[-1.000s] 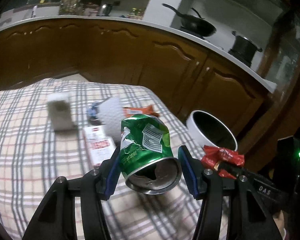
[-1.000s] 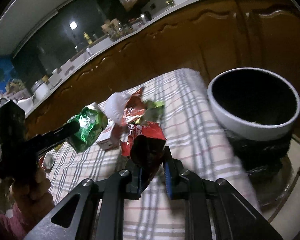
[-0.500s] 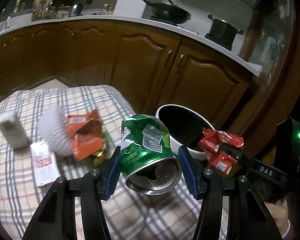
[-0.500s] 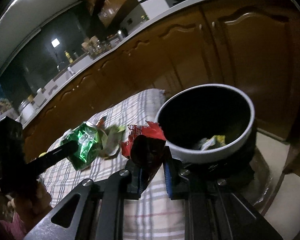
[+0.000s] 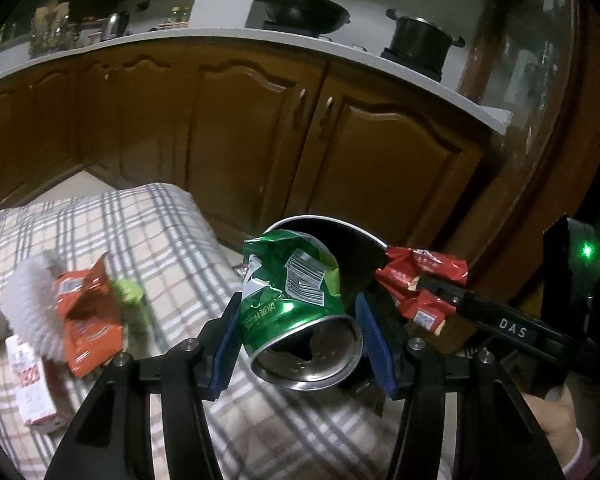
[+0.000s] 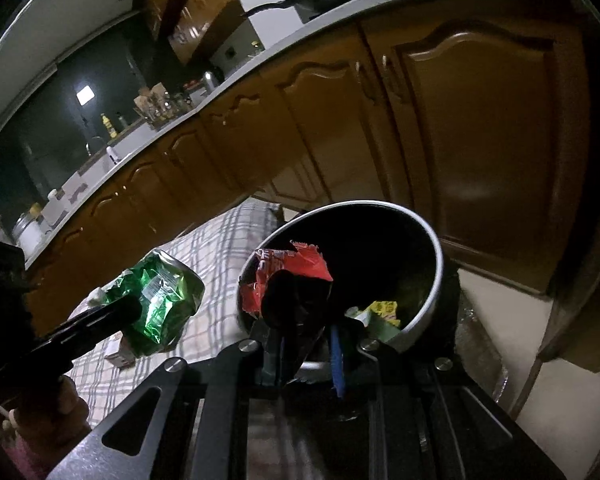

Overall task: Collect trash
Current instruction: 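Carry the can and red wrapper to the white bin and release both, then grasp the green spout pouch on the table with the right tool, then grasp the white pure milk carton with the left tool, then carry the milk carton and green pouch over the white bin and release both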

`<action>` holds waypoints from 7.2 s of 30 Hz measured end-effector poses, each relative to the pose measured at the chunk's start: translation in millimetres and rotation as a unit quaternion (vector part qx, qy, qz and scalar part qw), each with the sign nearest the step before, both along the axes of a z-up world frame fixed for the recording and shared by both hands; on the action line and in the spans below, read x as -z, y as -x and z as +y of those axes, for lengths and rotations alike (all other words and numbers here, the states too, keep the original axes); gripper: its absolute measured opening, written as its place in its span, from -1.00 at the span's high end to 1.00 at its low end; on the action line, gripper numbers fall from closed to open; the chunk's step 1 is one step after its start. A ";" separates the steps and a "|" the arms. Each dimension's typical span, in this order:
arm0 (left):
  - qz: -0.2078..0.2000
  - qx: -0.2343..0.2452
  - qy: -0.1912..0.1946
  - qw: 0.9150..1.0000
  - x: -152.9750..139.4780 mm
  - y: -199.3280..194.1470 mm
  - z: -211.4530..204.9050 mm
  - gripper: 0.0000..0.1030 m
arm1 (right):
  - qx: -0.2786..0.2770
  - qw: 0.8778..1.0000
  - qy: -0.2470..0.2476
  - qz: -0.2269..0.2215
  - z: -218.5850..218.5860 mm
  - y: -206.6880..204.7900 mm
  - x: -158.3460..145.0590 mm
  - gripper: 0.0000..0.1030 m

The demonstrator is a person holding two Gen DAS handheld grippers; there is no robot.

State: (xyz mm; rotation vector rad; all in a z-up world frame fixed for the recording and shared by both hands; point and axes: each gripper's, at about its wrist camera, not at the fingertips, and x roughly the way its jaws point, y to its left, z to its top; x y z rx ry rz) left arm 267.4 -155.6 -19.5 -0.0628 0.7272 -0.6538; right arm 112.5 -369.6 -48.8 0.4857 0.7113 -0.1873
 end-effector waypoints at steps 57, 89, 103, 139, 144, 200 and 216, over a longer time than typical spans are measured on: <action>0.042 -0.056 -0.013 0.997 31.4 16.1 35.0 -0.38 | 0.009 1.000 -0.028 0.000 5.3 -4.5 11.5 -0.56; 0.067 -0.207 -0.027 0.976 43.1 42.6 178.7 -0.38 | -0.132 0.990 -0.033 0.043 158.0 -66.9 40.9 0.04; 0.093 -0.214 -0.033 0.972 61.9 0.1 178.1 -0.38 | -0.153 0.986 -0.028 0.056 170.9 -120.8 48.6 0.64; 0.078 -0.179 -0.017 0.981 46.6 23.4 201.0 0.83 | -0.146 0.986 -0.008 0.078 148.4 -86.8 41.2 0.84; 0.086 -0.187 -0.009 0.979 46.5 30.8 208.0 0.83 | -0.156 0.984 0.001 0.083 156.8 -87.8 39.5 0.74; 0.017 -0.152 -0.001 0.988 -8.3 66.8 176.8 0.14 | -0.128 0.992 -0.006 0.011 135.3 -48.6 4.6 0.82; 0.013 -0.058 -0.010 0.998 -11.8 44.9 74.5 0.14 | -0.049 0.999 -0.002 0.001 57.2 -9.7 -3.0 0.82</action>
